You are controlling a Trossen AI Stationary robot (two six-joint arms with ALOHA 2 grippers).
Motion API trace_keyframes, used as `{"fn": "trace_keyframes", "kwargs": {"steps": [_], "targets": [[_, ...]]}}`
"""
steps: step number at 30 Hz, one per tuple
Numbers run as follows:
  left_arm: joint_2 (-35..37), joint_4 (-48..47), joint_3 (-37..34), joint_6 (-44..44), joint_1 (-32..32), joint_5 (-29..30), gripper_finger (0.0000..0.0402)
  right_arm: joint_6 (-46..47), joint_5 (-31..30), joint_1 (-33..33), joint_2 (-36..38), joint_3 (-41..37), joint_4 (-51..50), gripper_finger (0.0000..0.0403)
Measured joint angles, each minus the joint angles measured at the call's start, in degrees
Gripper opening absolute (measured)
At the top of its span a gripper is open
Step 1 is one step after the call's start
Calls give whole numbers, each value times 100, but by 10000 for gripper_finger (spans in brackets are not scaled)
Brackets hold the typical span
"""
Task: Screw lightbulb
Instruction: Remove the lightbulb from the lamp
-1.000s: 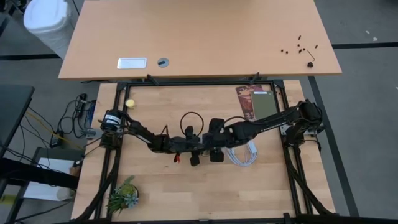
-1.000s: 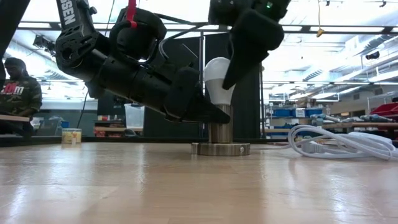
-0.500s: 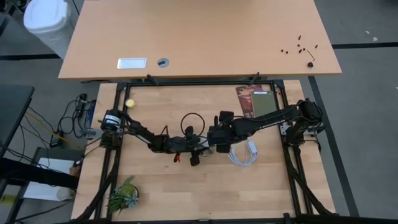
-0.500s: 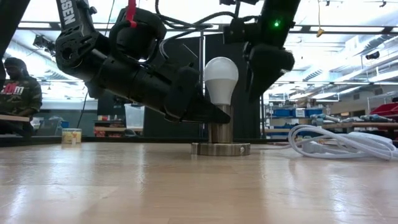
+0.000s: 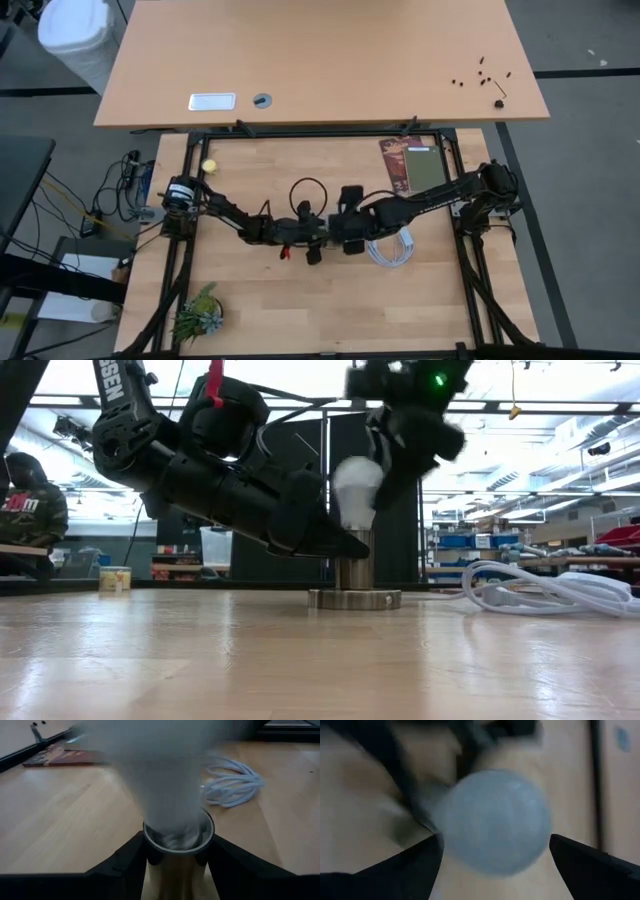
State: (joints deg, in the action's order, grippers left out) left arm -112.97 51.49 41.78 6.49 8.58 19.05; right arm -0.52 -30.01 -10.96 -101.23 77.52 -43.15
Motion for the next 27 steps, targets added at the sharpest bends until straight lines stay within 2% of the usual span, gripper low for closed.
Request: {"fn": "trace_keyframes", "kwargs": {"steps": [3, 5, 12, 16, 21, 24, 27], "targets": [[0, 2, 0, -29, 17, -27, 188, 37, -387, 95, -2, -5, -772, 371], [1, 4, -1, -41, 17, -52, 188, 196, -343, 156, 0, -3, -1178, 371], [0, 3, 0, -41, 17, -60, 188, 426, 611, 160, 15, 92, -1461, 371], [2, 4, 0, -4, 17, -55, 189, 1299, 1016, 182, 15, 88, -2009, 371], [0, 5, -2, 244, 19, 104, 203, 2044, 1045, 31, 445, -627, -1283, 371], [-35, -79, -31, 283, 19, 109, 231, 2414, 1077, -73, 900, -1373, -539, 371], [-27, 154, -26, 282, 17, 127, 263, 2890, 707, -28, 1403, -2103, 56, 371]]}}
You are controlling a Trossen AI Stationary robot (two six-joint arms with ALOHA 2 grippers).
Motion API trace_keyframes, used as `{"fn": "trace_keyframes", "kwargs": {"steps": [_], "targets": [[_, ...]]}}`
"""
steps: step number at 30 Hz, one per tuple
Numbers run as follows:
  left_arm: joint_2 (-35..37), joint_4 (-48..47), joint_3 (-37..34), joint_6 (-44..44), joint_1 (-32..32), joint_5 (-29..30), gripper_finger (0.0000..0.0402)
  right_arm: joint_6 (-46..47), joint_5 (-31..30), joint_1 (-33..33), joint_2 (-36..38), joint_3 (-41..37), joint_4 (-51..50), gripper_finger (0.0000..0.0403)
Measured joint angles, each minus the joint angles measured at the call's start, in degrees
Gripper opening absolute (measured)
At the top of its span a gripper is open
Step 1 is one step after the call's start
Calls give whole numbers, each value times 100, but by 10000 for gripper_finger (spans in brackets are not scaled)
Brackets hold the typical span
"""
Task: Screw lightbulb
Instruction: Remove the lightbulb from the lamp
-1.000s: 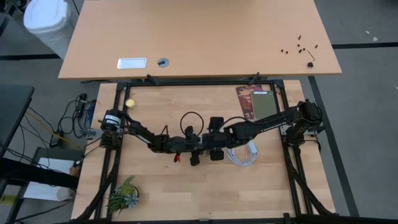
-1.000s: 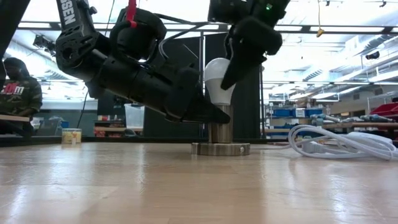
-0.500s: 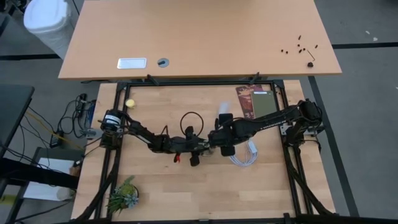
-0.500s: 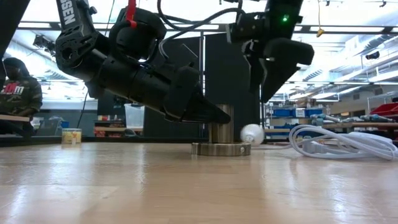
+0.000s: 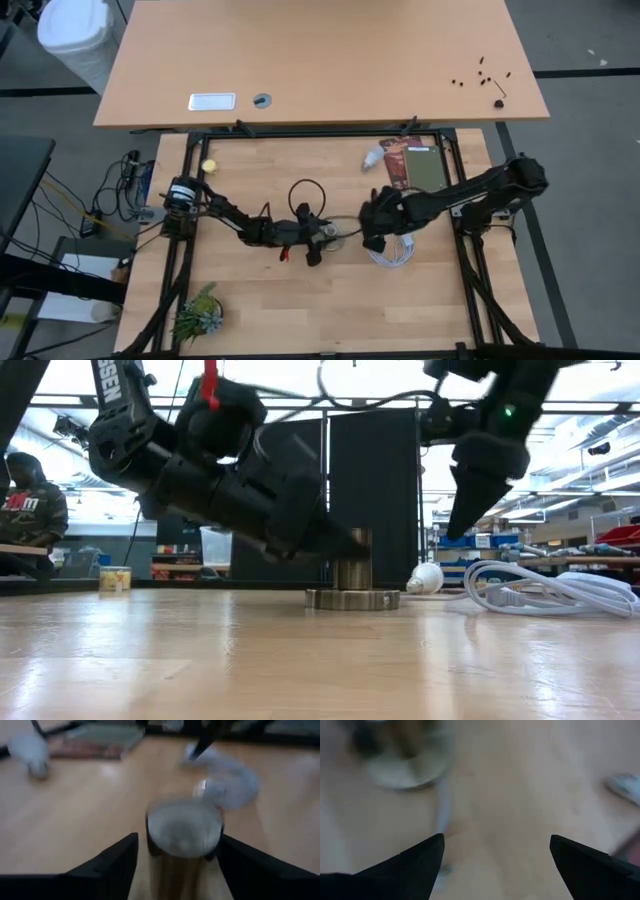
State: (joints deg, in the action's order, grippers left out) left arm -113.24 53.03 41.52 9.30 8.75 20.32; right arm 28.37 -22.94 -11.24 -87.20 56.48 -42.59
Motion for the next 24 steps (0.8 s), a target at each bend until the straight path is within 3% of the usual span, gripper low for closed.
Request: {"fn": "trace_keyframes", "kwargs": {"steps": [5, 14, 17, 24], "targets": [[243, -42, 11, 17, 2, 264, 293, 1138, -719, 416, 839, -764, 325, 371], [1202, -1182, 118, 144, -68, 409, 290, 1055, -811, 1034, 1342, -1016, 450, 371], [1323, -1924, 548, 125, -253, 495, 284, 793, -807, 1232, 1336, -1016, 446, 371], [1243, -4151, 2003, -389, -954, 102, 269, 557, -837, 1453, 1574, -1018, 449, 371]]}}
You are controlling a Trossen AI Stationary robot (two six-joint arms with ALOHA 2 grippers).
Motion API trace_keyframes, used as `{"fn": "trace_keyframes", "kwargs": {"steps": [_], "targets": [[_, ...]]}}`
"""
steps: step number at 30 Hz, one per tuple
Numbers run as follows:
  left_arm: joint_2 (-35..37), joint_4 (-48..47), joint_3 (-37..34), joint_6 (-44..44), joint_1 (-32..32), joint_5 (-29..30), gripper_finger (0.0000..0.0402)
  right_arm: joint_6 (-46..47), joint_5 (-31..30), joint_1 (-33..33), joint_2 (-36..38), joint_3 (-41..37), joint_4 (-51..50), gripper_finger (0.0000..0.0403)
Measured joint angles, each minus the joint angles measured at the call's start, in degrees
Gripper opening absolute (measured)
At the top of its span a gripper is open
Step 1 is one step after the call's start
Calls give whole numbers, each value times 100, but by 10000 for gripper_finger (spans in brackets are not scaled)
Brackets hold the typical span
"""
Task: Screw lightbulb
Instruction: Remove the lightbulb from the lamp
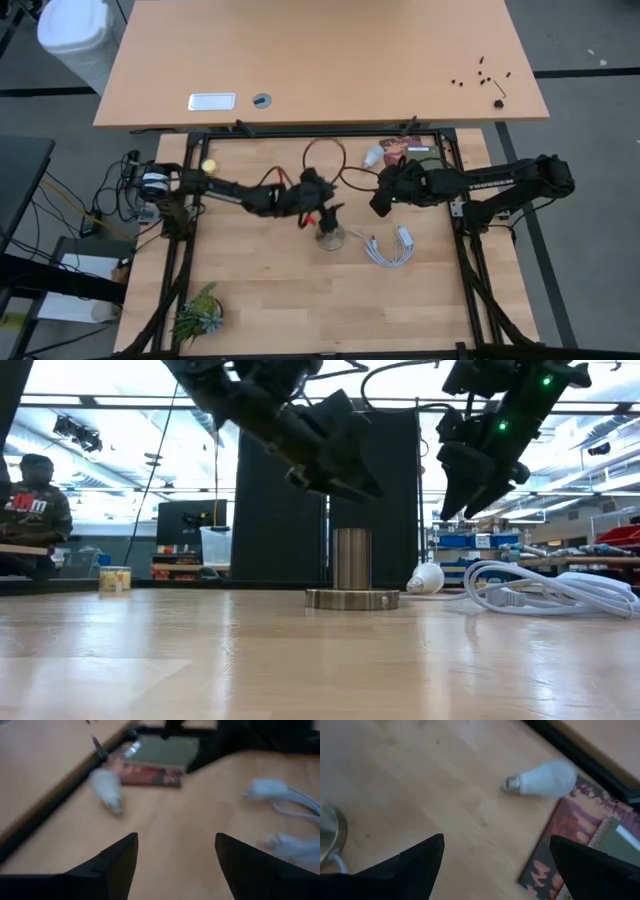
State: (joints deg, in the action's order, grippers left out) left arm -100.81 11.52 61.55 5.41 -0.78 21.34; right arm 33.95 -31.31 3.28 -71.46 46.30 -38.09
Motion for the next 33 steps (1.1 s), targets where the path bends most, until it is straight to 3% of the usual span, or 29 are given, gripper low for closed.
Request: {"fn": "trace_keyframes", "kwargs": {"steps": [7, 10, 12, 18, 22, 28, 33], "targets": [[-261, 375, 407, -199, -643, -894, 259, 117, -829, -477, 444, 0, -1, 371], [-579, 403, 613, -242, -759, -1119, 257, 430, -1451, -674, 560, 2, -155, 371], [-813, 368, 778, -317, -802, -1219, 257, 615, -1533, -624, 565, 2, -329, 371], [-1673, 370, 1489, -500, -880, -1265, 257, 832, -1254, -183, 377, -60, -652, 371], [-2161, 428, 2018, -678, -935, -1235, 257, 429, -1183, 8, 363, -235, -139, 371], [-2707, 298, 2701, -551, -1177, -1079, 257, -164, -610, 757, 407, -398, 471, 371], [-3038, 288, 3053, -105, -1414, -1067, 257, -532, -559, 721, 464, -387, 1017, 371]]}}
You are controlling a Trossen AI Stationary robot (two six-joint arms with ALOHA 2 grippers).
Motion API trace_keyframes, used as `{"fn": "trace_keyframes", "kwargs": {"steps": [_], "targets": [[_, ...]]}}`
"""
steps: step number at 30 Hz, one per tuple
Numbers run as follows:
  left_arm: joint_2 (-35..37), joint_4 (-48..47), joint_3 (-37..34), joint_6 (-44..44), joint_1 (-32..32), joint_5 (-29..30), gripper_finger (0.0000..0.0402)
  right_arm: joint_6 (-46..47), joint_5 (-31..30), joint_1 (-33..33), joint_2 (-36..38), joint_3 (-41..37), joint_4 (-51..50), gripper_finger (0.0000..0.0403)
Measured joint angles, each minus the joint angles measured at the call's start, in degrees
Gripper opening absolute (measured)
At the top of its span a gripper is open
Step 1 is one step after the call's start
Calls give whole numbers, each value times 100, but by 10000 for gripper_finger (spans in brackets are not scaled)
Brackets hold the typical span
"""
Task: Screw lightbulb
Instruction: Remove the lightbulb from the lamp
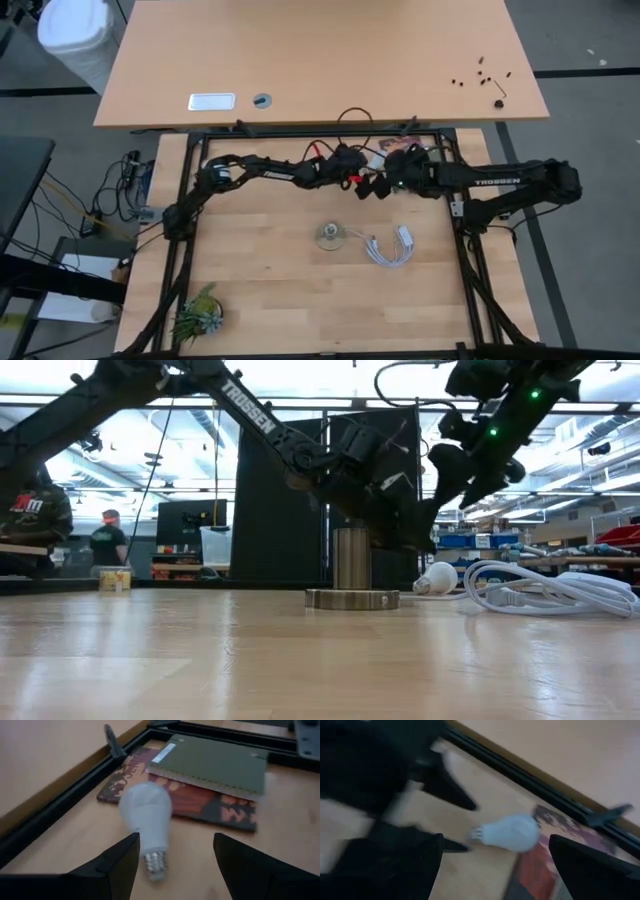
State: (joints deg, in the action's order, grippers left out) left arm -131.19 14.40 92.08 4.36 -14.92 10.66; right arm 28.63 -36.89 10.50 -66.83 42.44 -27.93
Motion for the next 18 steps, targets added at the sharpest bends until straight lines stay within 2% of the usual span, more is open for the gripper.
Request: {"fn": "trace_keyframes", "kwargs": {"steps": [13, 18], "targets": [[-523, -120, 413, 188, -84, 21, 257, -295, 78, -359, 13, 0, 585, 371], [-641, -5, 443, 166, -83, 217, 254, -373, 95, -440, 18, 0, 699, 371]]}}
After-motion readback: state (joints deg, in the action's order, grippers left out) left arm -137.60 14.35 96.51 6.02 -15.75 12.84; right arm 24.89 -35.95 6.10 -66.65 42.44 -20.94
